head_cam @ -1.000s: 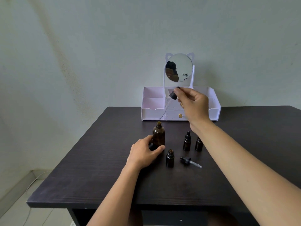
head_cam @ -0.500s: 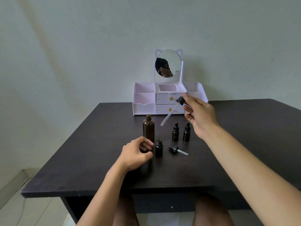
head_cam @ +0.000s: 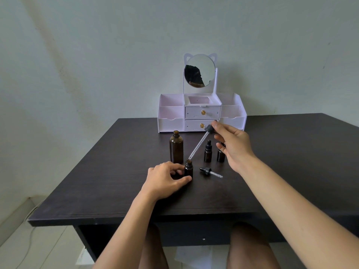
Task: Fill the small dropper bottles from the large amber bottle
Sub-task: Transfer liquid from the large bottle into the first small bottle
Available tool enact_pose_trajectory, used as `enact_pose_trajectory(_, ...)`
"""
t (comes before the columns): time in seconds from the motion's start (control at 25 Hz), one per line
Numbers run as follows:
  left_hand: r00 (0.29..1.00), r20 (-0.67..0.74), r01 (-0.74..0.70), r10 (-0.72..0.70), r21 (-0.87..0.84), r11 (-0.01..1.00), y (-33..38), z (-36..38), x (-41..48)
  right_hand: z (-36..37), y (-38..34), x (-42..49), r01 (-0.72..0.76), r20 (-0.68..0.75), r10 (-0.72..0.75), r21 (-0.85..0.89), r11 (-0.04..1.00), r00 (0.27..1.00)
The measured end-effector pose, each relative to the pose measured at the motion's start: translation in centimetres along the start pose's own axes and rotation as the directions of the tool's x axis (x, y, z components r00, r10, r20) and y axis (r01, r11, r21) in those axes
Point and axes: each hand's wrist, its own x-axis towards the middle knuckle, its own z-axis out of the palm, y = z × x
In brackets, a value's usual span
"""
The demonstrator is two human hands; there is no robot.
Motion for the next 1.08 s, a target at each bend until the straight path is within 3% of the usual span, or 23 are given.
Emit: enact_pose_trajectory(1.08, 1.0, 0.004, 0.001, -0.001, -0.016, 1.0, -0.05, -0.04, 0.07, -0.04, 0.65, 0.25, 0.086, 0.024, -0.085, -0.067, 0.994, 0.996)
